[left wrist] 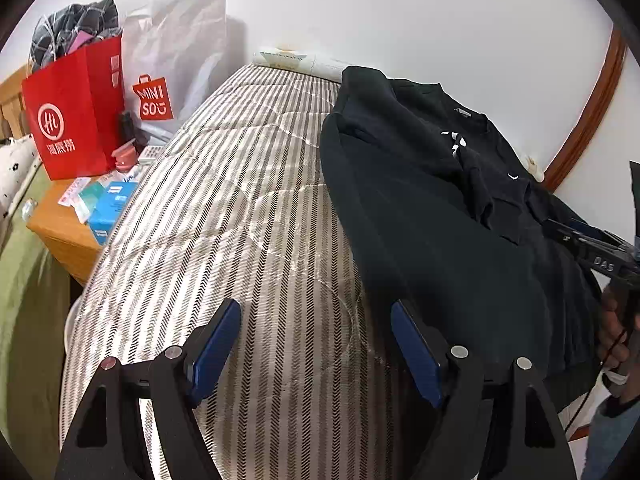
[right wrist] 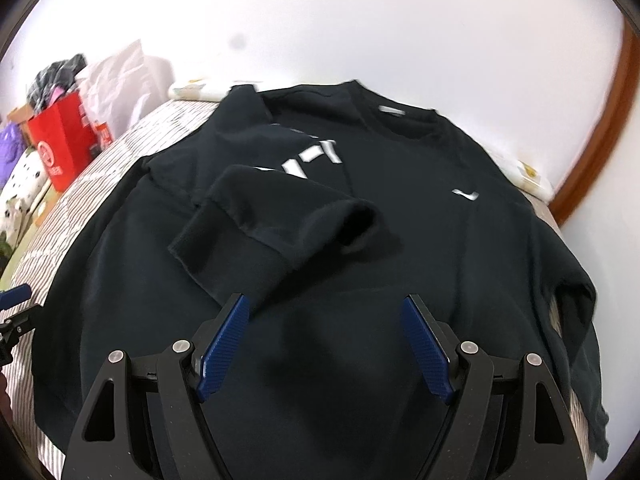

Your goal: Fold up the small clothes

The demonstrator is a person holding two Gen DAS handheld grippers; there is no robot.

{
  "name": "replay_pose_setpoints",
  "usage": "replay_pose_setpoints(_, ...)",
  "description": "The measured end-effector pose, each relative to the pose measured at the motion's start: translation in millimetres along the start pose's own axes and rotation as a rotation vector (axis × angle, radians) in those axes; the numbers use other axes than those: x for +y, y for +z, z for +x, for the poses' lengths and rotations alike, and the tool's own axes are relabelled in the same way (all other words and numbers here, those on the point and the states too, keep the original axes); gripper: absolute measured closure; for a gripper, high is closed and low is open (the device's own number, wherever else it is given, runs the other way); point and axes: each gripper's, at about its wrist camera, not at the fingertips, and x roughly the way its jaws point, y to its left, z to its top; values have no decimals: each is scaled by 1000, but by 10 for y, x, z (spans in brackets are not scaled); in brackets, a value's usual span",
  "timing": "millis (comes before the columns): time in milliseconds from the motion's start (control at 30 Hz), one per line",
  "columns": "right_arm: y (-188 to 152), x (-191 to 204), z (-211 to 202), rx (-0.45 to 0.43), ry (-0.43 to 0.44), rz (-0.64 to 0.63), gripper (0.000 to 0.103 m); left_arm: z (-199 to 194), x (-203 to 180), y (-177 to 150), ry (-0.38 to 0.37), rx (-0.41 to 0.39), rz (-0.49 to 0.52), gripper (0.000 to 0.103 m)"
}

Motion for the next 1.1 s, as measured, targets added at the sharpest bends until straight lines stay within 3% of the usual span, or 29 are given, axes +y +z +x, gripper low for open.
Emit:
replay_pose_setpoints(267,167,522,288,2,171,-97,24,72,-94,99,-34,-22,-10,27)
replay_pose_setpoints(367,222,656,527,36,165,-102,25,59,-134,130,-73,-46,-16,27)
replay_pose_setpoints(400,241,672,587,36,155,-104,29,58,-155,141,-84,-53,-14,27)
replay_pose_setpoints(467,284,692,671,21,127,-115,56,101,-220,168,-70,-43,6,27)
replay_pose_setpoints(500,306,686,699,21,112,-120,81,137,-250,174,-50,-33,18,27)
replay_pose_setpoints(533,334,660,711,25,126,-120,97,171,-273,180,-33,-24,29,27)
replay_pose_setpoints(567,358,618,698,22,149,-110,97,215,-301,181,-17,-17,40,27)
replay_pose_setpoints(700,433,189,382,-83,140,-58,98,304,-355,173,5,10,57,27)
replay_pose_setpoints(833,490,-651,104,-157,62,79,98,321,-396,170,24,13,67,27)
replay_pose_setpoints(933,426,-1351,108,-136,16,209,98,326,-425,185,29,18,64,27)
replay_pose_setpoints(1033,269,-1935,280,-85,45,342,97,337,-477,201,41,17,72,27)
replay_pose_setpoints(1100,173,-2126,396,-50,41,383,97,372,-509,206,59,26,75,27)
